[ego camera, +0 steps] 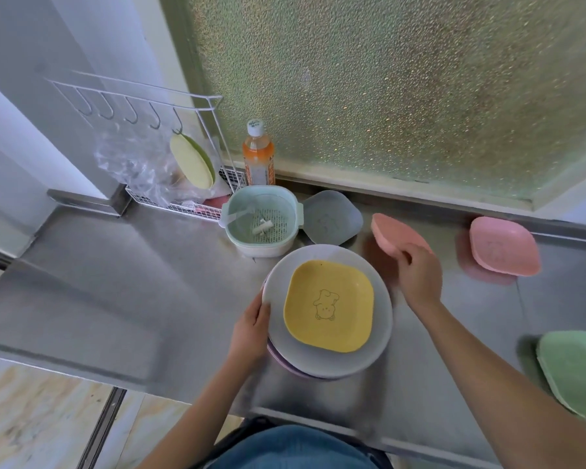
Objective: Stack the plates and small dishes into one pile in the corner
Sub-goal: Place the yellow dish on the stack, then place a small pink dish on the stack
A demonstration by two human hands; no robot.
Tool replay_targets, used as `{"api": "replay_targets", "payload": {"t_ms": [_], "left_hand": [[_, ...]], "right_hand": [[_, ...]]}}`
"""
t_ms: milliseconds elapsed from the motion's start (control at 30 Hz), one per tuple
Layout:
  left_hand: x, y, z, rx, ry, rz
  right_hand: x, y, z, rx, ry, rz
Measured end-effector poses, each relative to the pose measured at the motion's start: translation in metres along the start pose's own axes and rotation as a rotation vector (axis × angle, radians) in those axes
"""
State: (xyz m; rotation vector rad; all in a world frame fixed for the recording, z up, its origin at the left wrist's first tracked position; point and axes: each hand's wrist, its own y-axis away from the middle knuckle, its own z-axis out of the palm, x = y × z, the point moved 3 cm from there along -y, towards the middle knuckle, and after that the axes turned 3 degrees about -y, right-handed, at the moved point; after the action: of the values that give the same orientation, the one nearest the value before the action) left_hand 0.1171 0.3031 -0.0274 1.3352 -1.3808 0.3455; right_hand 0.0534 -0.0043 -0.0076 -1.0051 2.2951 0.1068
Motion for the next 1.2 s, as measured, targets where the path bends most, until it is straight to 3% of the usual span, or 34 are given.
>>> {"api": "replay_targets", "payload": {"t_ms": [100, 267, 433, 667, 900, 1000, 1200], "left_hand": [[-0.003, -0.002, -0.001, -0.005, 0.0, 0.006], [-0.003, -0.005, -0.004, -0.049, 0.012, 0.035], [-0.005, -0.006, -0.007, -0.101, 0.003, 0.064], [0.004, 0.0, -0.014, -0.206, 0.028, 0.134], [0.013, 0.003, -0.006, -0.173, -0.418, 0.314], [0.016, -0.002, -0.005, -0.156, -0.498, 0.281], [0.026, -0.008, -0.005, -0.1, -0.368, 0.296]], "right_hand": [[-0.04, 0.031, -0.023, 0.138, -0.04, -0.089], [-0.102, 0.117, -0.033, 0.323, 0.136, -0.45], [-0.12, 0.172, -0.006, 0.191, 0.227, -0.581], [-0.125, 0.184, 0.023, -0.042, 0.251, -0.446], [-0.129, 0.182, 0.024, -0.222, 0.224, -0.344], [-0.128, 0.174, 0.017, -0.342, 0.066, -0.304], [-0.104, 0.13, -0.013, -0.091, -0.132, -0.166]]}}
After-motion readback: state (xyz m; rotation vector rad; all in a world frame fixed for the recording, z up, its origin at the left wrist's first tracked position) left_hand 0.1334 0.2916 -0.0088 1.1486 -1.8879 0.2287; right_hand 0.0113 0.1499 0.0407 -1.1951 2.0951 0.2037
